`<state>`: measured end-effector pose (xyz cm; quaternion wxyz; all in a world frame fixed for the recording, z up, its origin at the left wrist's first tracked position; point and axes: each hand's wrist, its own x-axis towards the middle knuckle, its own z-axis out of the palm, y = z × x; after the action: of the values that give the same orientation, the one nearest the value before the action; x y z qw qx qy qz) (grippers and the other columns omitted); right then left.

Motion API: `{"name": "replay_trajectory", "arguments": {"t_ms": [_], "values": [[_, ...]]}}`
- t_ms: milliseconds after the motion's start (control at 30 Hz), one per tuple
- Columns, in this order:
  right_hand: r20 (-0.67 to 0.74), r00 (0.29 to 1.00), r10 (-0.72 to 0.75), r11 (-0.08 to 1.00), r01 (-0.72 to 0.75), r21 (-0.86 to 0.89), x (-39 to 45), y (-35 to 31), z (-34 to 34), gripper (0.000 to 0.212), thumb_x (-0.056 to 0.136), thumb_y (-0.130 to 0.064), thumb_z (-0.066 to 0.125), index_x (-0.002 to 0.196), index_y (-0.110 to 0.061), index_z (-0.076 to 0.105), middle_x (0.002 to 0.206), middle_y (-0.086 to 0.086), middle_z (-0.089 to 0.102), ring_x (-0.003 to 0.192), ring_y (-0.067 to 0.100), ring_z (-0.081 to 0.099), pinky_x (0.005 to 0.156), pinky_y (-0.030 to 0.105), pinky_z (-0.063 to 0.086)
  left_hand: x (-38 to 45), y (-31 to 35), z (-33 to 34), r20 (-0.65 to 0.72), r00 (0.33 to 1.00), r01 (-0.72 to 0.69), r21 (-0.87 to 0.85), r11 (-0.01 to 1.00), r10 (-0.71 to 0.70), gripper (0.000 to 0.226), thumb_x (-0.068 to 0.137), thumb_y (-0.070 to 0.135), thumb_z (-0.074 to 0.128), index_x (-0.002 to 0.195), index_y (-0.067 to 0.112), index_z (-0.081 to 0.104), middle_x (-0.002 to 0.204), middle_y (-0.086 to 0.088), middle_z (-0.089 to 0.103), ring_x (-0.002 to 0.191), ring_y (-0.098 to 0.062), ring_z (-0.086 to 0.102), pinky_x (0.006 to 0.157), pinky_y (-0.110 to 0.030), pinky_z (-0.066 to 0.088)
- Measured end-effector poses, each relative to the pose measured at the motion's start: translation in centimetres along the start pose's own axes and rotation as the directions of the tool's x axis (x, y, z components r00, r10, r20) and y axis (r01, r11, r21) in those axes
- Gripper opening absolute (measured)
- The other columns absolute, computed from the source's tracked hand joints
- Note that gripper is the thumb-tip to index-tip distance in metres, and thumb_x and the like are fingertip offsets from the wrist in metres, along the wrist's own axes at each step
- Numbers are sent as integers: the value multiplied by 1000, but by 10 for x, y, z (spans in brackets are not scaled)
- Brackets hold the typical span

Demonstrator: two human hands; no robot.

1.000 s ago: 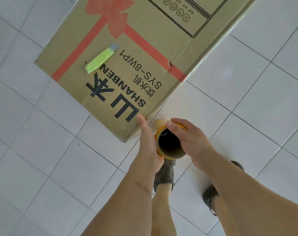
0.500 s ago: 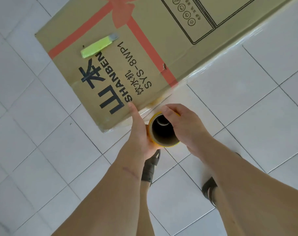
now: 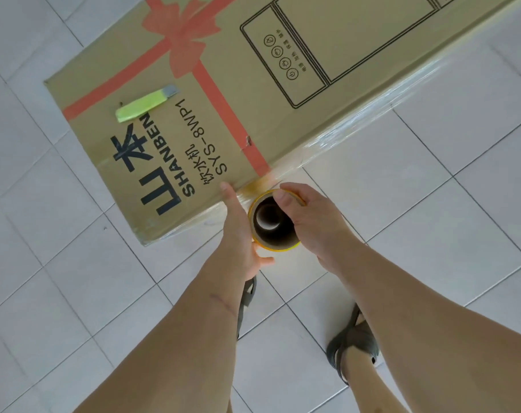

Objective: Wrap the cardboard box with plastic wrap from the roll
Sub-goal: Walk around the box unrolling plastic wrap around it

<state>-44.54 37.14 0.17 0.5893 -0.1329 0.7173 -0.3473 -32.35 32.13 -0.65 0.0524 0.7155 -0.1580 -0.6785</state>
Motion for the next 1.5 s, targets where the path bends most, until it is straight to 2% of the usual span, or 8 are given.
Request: {"name": "replay_trajectory", "arguments": {"t_ms": [267,500,733,933,1133,1267,1367,1500], "values": [[-26,999,48,997,-46,56,-1,5,-9,39,99,-54,41,124,-32,61,112,-14,61,105,6,54,80,23,37,-8,-5,17,137,991,24,-150,988,-3,118,87,100,11,128,11,76,124,-18,82,125,-37,73,117,-58,50],[-69,997,-28,1000,27,-5,7,-3,-13,22,93,-56,53,103,-39,62,106,-14,64,100,7,58,75,20,42,-3,-1,26,0,1000,-13,3,1000,13,113,80,106,22,148,26,63,141,-4,74,140,-34,62,124,-66,34],[-85,995,-53,998,51,-20,9,1,-33,19,93,-55,55,92,-39,65,103,-12,67,100,10,60,80,26,46,-2,-2,38,205,978,81,-203,976,-38,128,74,109,24,140,9,69,131,-22,78,125,-43,73,114,-64,51],[-91,988,-126,992,123,-34,18,-8,-46,19,92,-47,62,109,-39,63,100,-20,62,93,-2,56,70,16,44,-7,1,63,62,996,-61,-72,996,65,110,79,106,22,149,31,61,144,-3,73,142,-32,61,122,-70,34],[-41,993,-110,994,110,3,25,-13,-57,17,96,-50,52,107,-40,60,103,-18,60,94,2,56,71,18,43,0,18,73,197,980,65,-299,952,-5,120,77,107,25,126,8,73,109,-21,84,107,-41,78,86,-55,60],[-121,984,-135,990,129,-53,32,-20,-70,26,93,-51,57,109,-32,64,105,-12,64,97,8,58,80,26,47,2,14,79,272,962,116,-327,938,-24,141,63,113,33,160,12,46,142,-26,70,121,-49,74,79,-65,64],[-153,976,-153,988,147,-53,38,-26,-76,29,93,-52,57,113,-33,64,103,-14,62,95,6,57,78,25,46,0,17,92,173,985,39,-210,977,-2,131,63,111,39,166,31,39,165,-12,51,151,-41,52,95,-78,50],[-158,976,-147,989,145,-24,41,-29,-75,27,95,-54,52,110,-34,62,97,-15,60,88,2,54,69,21,42,10,18,105,58,995,-73,-141,987,82,102,78,105,39,154,39,54,158,0,61,150,-32,52,118,-75,33]]}}
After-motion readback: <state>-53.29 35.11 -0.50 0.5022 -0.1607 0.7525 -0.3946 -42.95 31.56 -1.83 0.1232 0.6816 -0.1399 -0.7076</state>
